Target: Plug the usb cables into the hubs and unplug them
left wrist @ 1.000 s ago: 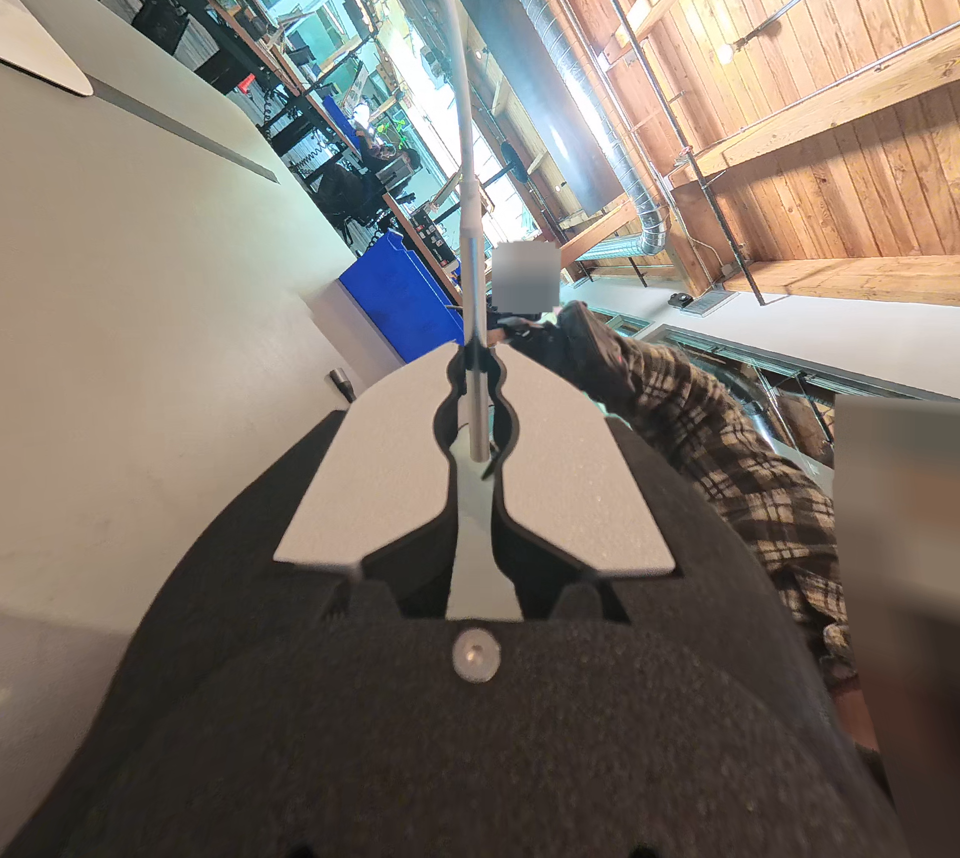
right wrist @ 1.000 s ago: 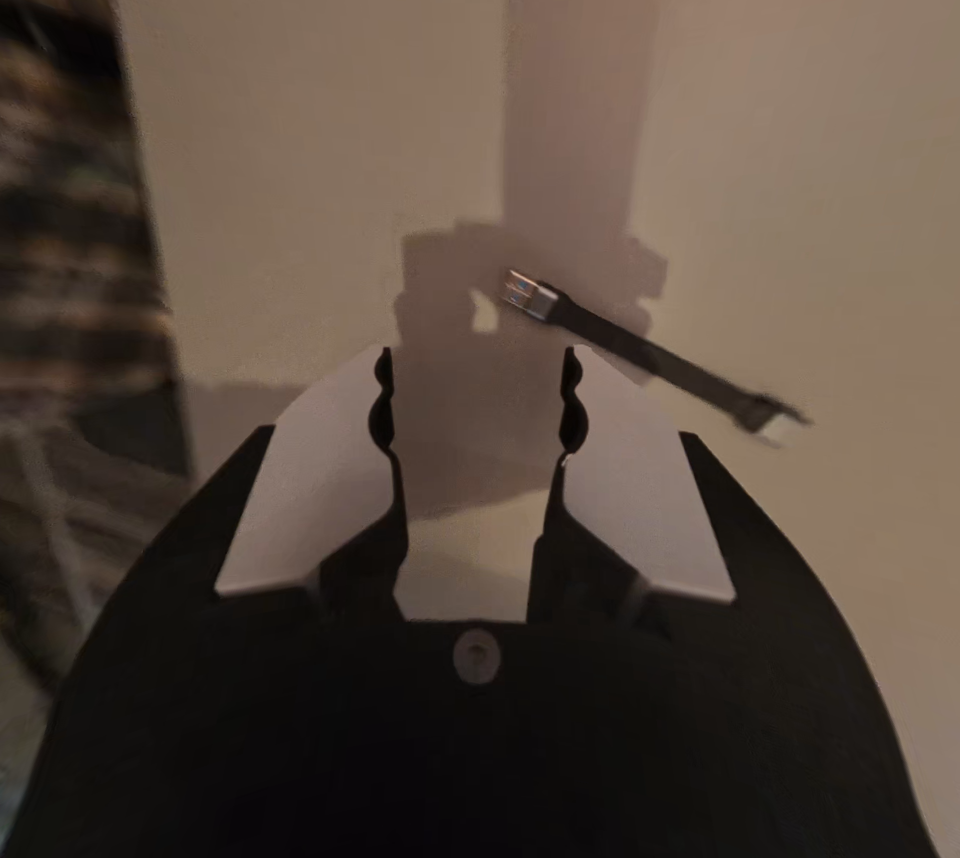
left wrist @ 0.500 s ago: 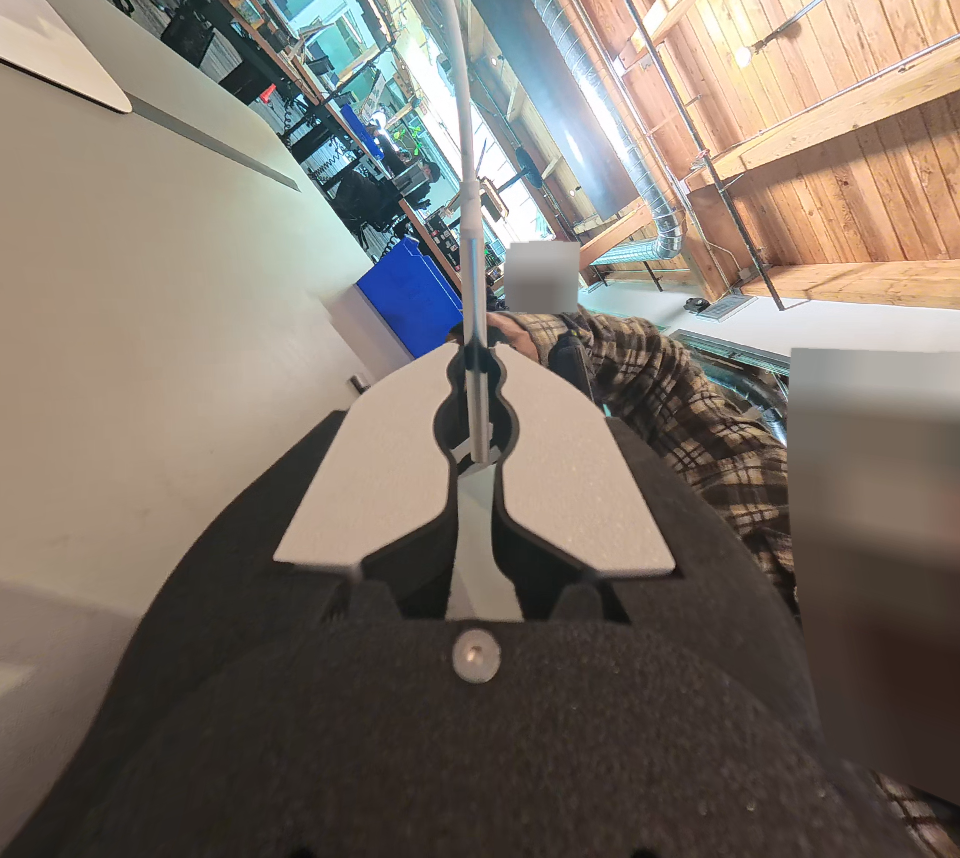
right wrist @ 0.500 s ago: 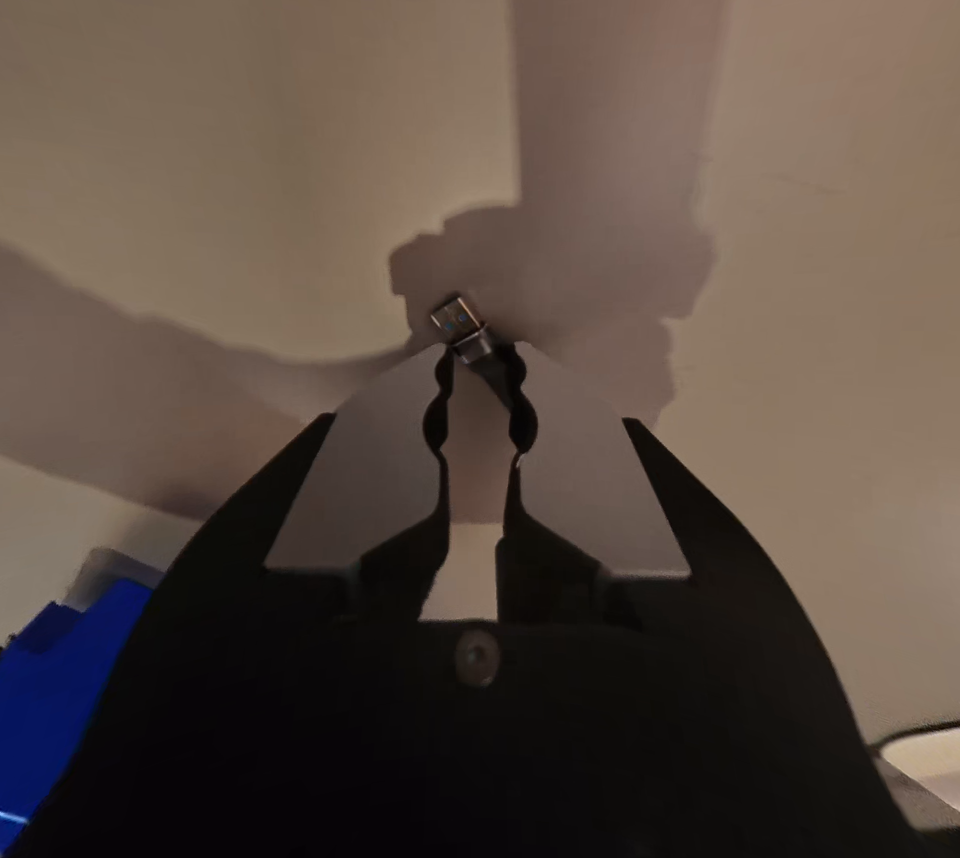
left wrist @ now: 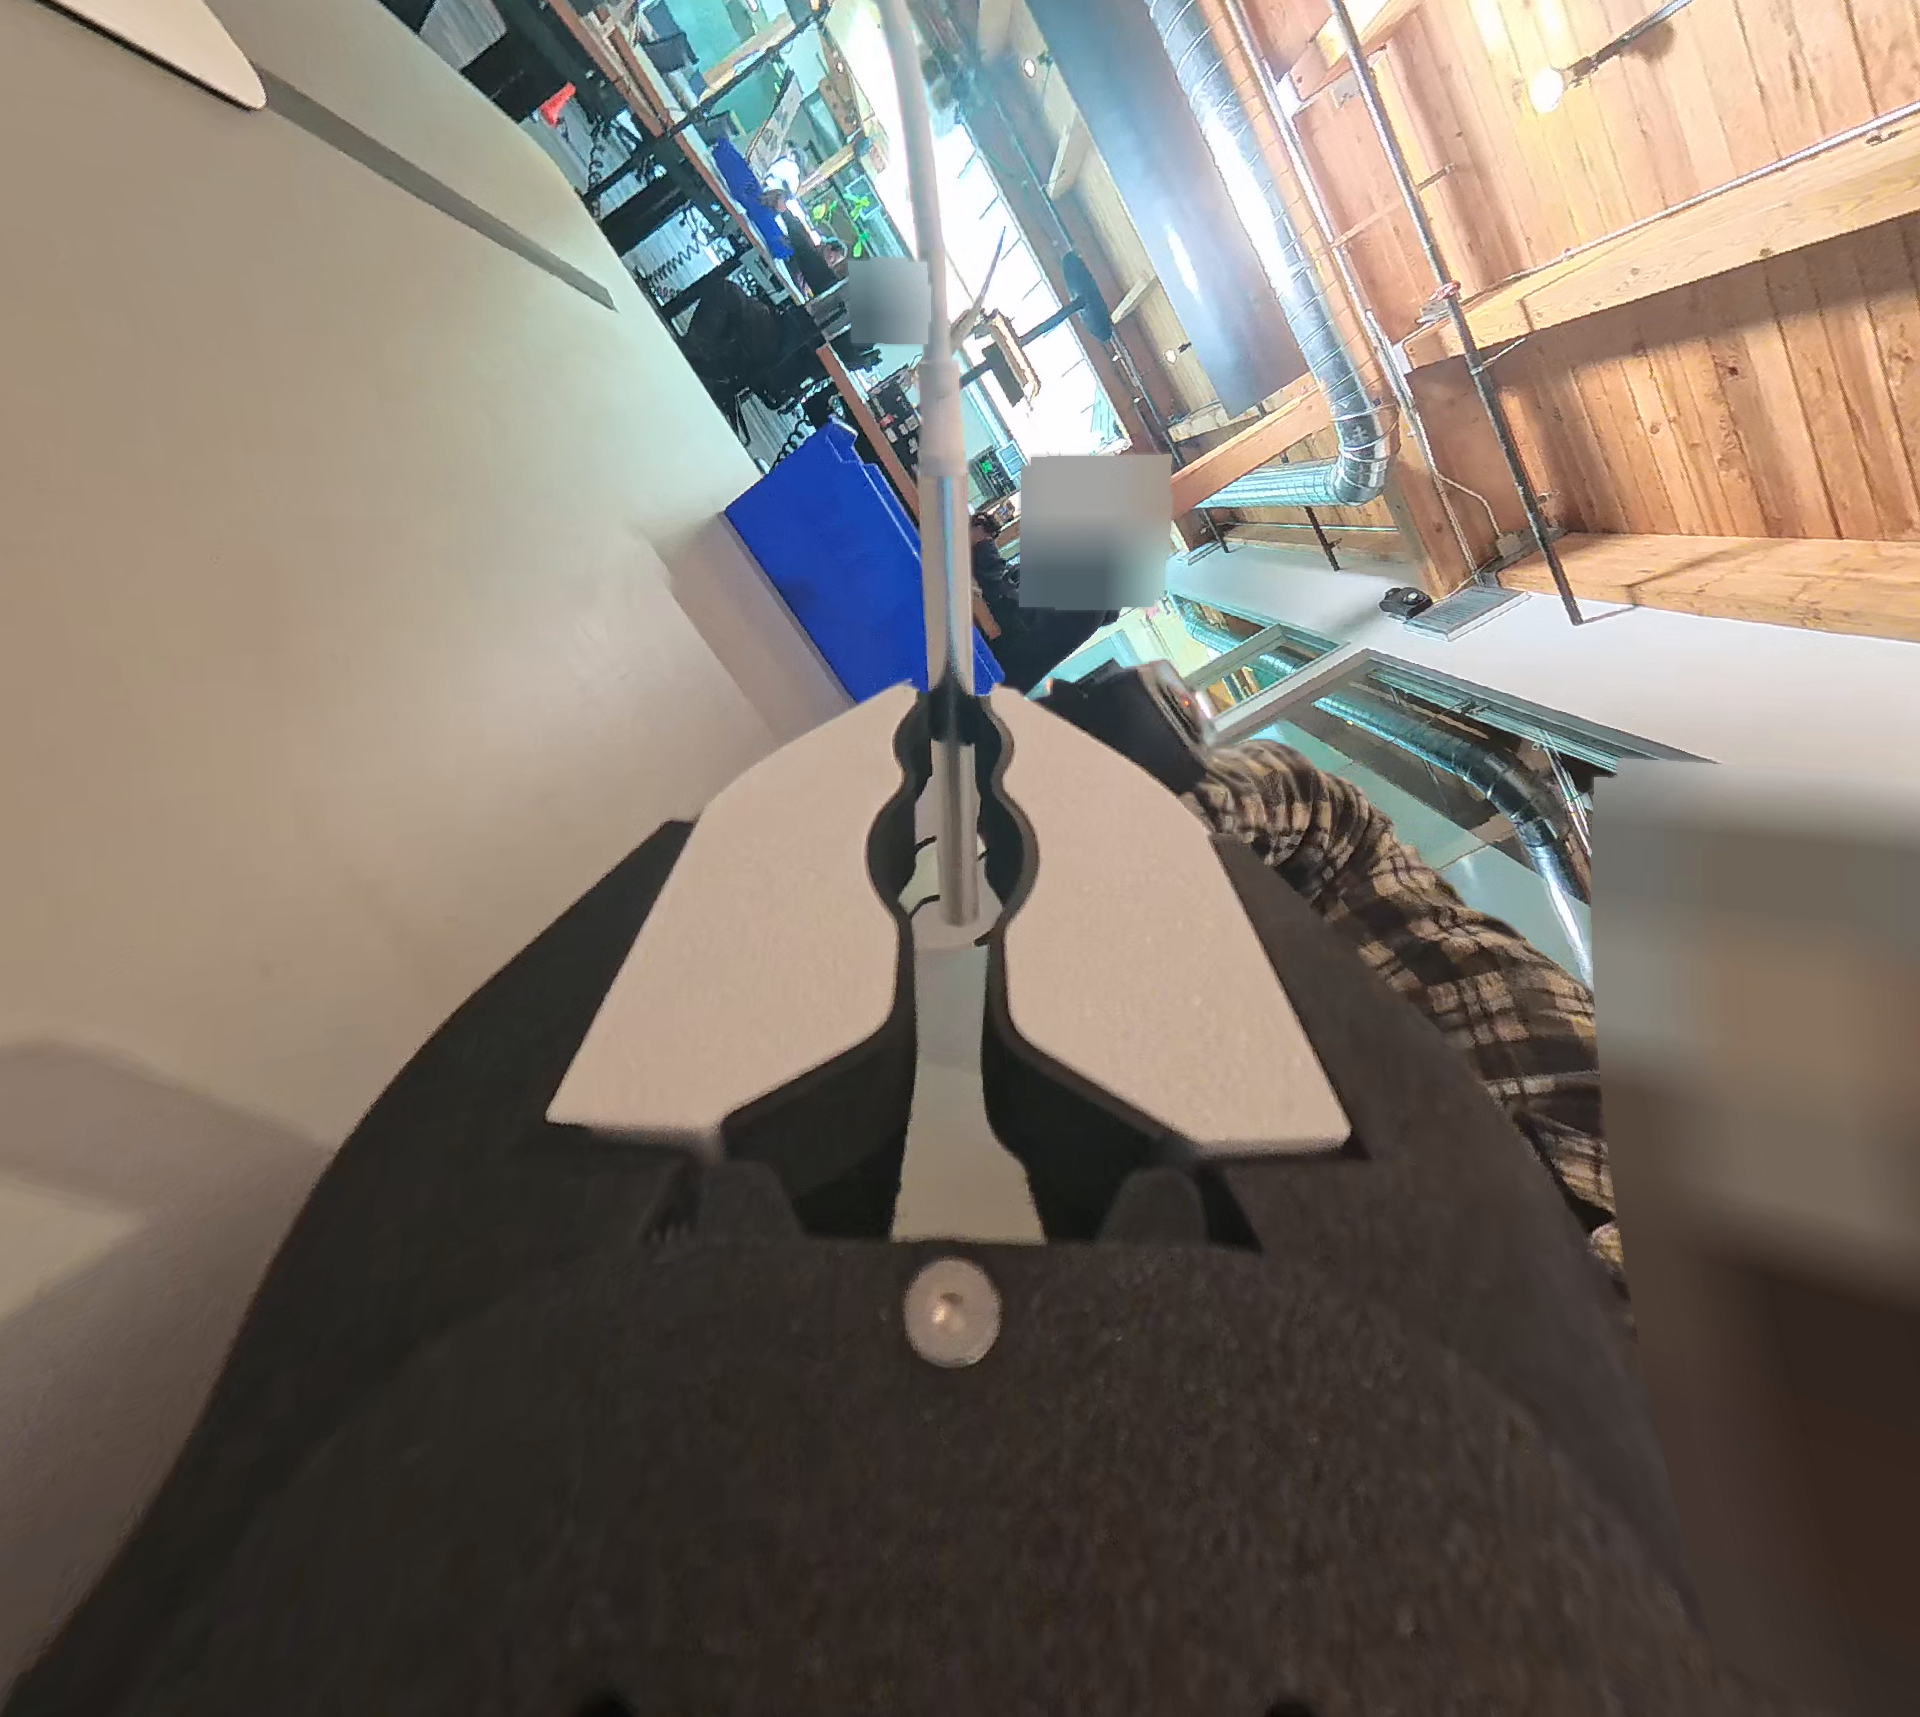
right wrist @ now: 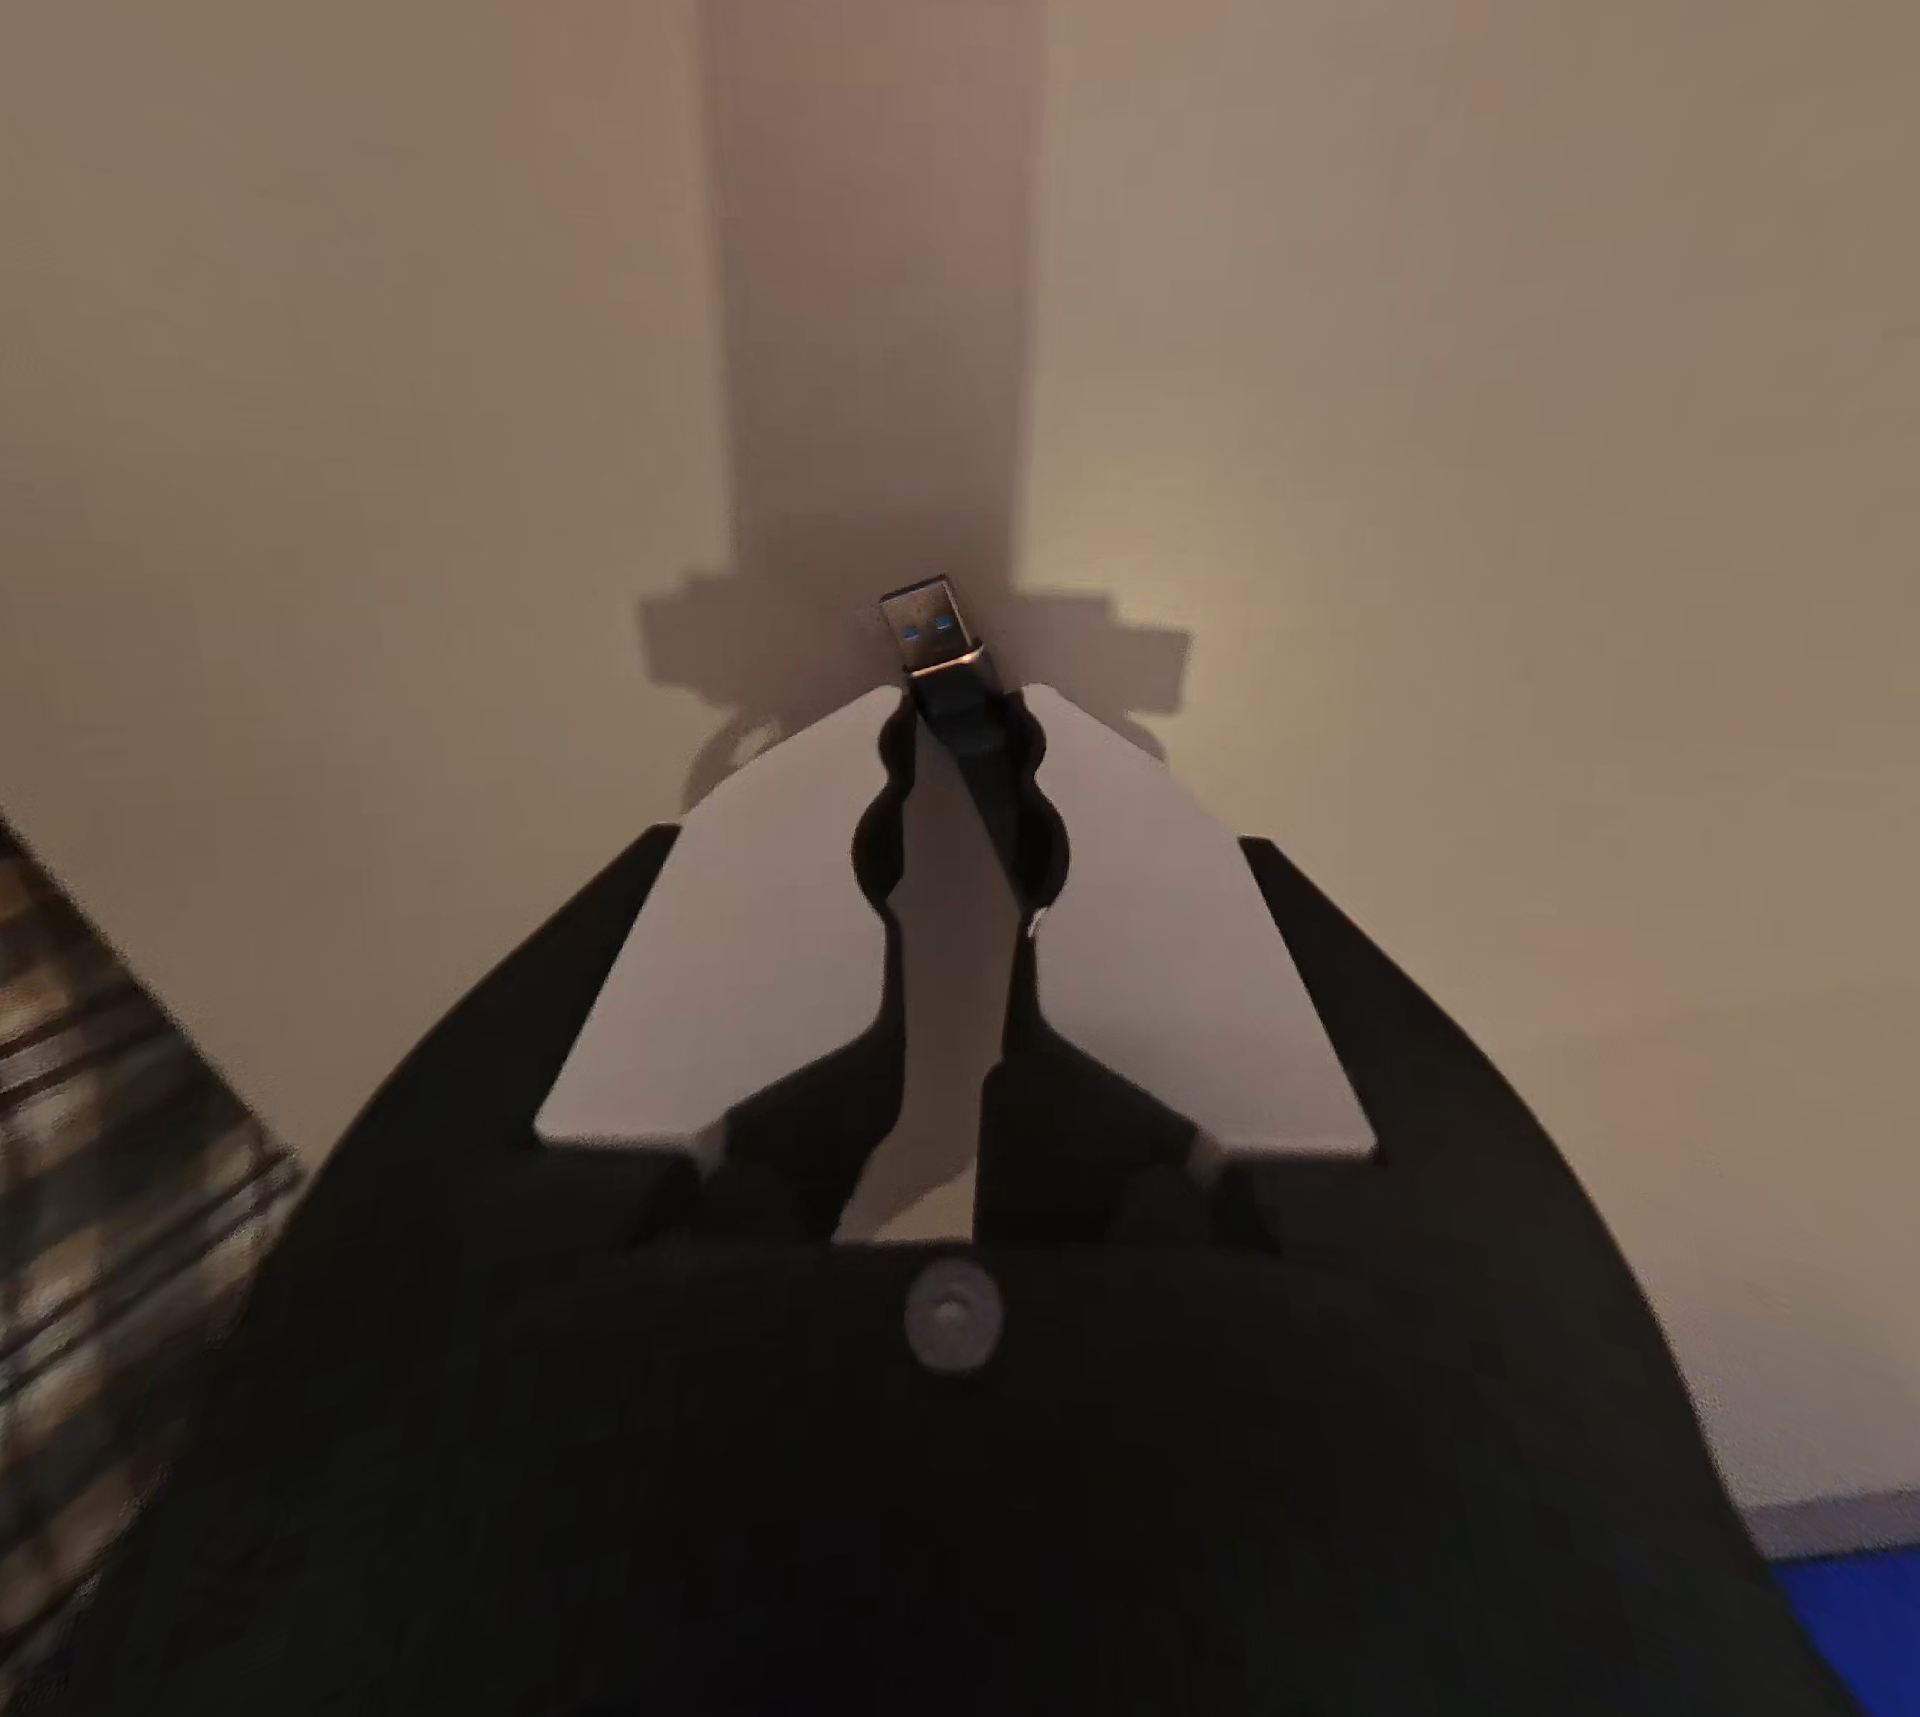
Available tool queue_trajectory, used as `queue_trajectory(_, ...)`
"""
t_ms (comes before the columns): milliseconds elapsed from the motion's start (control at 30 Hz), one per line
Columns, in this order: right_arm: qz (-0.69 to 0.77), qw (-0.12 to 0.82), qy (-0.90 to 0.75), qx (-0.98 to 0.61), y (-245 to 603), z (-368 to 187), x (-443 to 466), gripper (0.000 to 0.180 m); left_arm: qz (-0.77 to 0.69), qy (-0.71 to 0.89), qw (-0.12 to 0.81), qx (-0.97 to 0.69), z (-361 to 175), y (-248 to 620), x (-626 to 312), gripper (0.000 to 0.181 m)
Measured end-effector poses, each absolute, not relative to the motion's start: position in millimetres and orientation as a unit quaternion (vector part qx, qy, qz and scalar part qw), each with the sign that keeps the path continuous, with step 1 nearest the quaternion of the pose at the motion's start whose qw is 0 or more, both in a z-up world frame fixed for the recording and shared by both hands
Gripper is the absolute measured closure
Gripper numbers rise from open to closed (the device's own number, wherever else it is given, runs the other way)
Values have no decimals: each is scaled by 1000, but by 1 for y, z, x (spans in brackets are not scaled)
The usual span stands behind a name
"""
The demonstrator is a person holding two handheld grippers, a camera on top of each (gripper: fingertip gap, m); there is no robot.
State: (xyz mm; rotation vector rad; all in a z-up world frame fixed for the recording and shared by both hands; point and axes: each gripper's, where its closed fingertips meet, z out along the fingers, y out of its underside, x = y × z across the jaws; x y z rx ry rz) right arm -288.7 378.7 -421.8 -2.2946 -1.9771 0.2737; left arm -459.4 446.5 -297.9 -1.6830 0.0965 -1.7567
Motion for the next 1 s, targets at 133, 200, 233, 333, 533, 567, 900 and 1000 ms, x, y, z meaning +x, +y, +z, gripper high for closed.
queue_trajectory(133,86,107,-716,-685,376,-421,-298,148,-678,40,336,-652,-299,445,-456,174)
queue_trajectory(200,89,121,-744,-651,375,-419,-298,137,-681,41,336,-649,-298,444,-456,174)
queue_trajectory(233,106,130,-756,-633,374,-416,-300,131,-682,42,337,-647,-297,444,-457,174)
queue_trajectory(333,151,161,-778,-589,373,-408,-301,136,-683,43,338,-646,-296,444,-458,174)
queue_trajectory(533,243,196,-788,-530,372,-410,-301,143,-687,43,337,-643,-297,444,-457,174)
queue_trajectory(567,245,196,-791,-526,372,-414,-300,143,-688,43,336,-643,-297,444,-457,174)
queue_trajectory(900,302,231,-742,-552,380,-417,-309,166,-682,45,318,-657,-304,443,-446,174)
queue_trajectory(1000,304,273,-720,-561,399,-390,-324,166,-683,40,306,-662,-308,442,-440,174)
